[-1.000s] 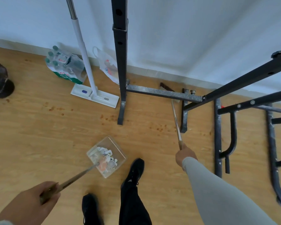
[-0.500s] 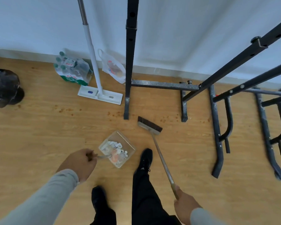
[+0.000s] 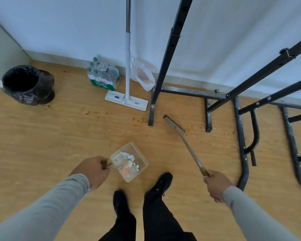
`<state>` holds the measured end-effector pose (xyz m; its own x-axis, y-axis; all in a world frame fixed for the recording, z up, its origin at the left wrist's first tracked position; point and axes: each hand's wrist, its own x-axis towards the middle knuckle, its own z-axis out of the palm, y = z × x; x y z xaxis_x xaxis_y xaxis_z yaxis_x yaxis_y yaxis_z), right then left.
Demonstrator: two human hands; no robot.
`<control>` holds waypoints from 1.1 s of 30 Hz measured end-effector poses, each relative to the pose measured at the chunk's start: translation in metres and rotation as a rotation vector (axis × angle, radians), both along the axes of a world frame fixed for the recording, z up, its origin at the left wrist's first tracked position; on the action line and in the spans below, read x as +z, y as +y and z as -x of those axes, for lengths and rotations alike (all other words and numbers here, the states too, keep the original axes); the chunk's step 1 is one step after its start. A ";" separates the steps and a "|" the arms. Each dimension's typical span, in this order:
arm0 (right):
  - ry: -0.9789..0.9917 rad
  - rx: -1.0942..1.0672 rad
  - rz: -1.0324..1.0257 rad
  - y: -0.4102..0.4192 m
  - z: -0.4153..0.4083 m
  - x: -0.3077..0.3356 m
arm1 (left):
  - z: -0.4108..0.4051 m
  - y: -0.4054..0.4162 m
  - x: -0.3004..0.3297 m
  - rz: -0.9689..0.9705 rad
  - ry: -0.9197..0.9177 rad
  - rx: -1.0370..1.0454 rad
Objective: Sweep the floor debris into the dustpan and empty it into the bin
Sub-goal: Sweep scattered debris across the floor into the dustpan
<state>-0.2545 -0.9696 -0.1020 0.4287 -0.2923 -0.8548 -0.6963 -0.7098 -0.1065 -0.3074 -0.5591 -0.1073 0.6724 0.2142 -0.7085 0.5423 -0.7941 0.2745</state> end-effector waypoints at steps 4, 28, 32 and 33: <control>0.107 0.164 0.013 0.050 0.004 -0.060 | 0.019 0.007 -0.021 -0.040 0.029 -0.012; 0.190 -0.014 -0.104 0.055 0.071 0.034 | 0.031 0.017 -0.034 -0.054 -0.019 -0.013; 0.221 0.166 -0.237 0.090 0.096 0.007 | 0.037 0.016 -0.035 -0.051 -0.039 -0.006; 0.249 0.186 -0.292 0.089 0.099 0.014 | 0.038 0.017 -0.036 -0.052 -0.048 -0.004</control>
<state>-0.3538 -0.8804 -0.0880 0.2215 0.0406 -0.9743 -0.5892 -0.7906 -0.1669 -0.3452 -0.5424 -0.1430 0.7066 0.2471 -0.6631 0.5259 -0.8103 0.2585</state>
